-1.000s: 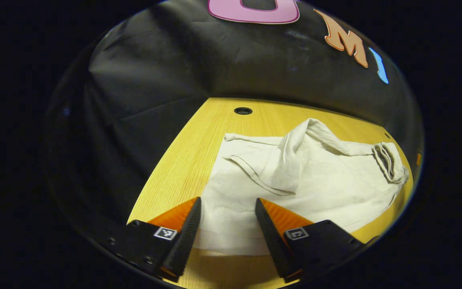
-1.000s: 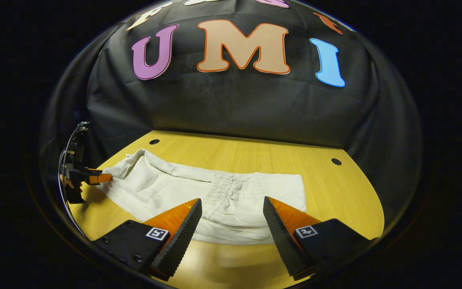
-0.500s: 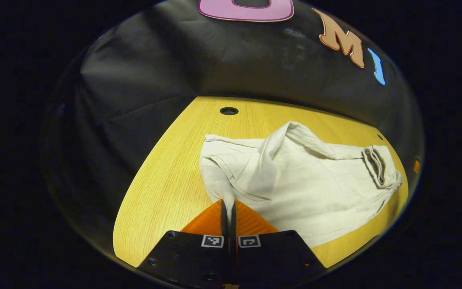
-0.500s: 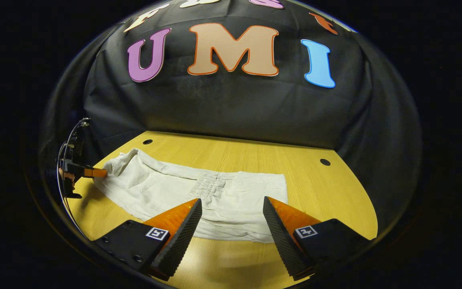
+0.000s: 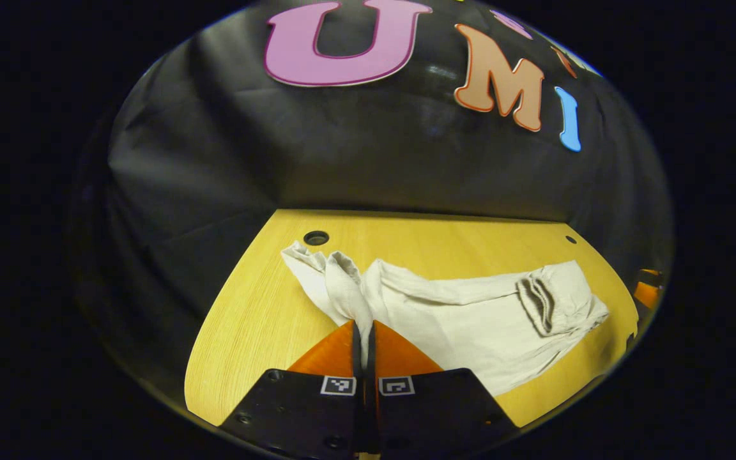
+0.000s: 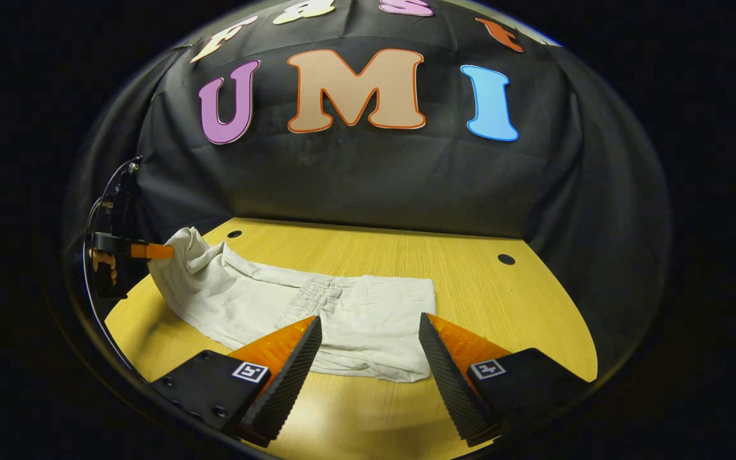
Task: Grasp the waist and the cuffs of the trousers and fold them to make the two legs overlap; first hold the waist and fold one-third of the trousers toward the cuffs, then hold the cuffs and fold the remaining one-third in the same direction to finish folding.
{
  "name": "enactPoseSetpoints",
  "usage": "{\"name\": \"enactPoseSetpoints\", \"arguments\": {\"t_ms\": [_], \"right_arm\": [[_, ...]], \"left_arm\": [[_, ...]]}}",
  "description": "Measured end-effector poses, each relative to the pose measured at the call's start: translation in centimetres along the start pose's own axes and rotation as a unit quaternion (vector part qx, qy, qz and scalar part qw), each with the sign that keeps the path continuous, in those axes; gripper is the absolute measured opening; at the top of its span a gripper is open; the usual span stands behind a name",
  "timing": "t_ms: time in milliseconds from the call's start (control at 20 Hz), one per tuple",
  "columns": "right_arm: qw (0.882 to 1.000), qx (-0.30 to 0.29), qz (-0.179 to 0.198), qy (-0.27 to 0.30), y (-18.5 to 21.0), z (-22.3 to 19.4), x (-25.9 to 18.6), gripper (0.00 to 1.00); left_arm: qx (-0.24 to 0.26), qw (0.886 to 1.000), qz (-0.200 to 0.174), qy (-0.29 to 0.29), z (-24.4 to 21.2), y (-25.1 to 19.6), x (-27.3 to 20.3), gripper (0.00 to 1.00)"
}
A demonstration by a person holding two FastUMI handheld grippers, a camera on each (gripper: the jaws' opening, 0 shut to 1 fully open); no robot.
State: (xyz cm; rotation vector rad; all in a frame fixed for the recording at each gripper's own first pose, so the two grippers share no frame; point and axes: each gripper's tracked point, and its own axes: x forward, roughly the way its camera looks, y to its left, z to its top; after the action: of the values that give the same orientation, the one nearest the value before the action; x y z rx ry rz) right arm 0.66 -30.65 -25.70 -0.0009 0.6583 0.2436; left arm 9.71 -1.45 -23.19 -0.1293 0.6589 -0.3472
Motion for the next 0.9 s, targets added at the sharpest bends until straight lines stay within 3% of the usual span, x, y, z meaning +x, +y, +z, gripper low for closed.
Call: {"name": "enactPoseSetpoints", "arguments": {"t_ms": [500, 900], "right_arm": [[1.0, 0.024, -0.001, -0.006, -4.3, -1.5, -2.6, 0.97], [0.999, 0.04, -0.018, -0.015, -8.7, -2.0, -4.4, 0.97]], "left_arm": [[0.029, 0.996, -0.064, -0.048, 6.5, -12.0, -0.6, 0.0], [0.044, 0.99, -0.114, -0.066, 9.2, -21.4, 0.6, 0.0]]}}
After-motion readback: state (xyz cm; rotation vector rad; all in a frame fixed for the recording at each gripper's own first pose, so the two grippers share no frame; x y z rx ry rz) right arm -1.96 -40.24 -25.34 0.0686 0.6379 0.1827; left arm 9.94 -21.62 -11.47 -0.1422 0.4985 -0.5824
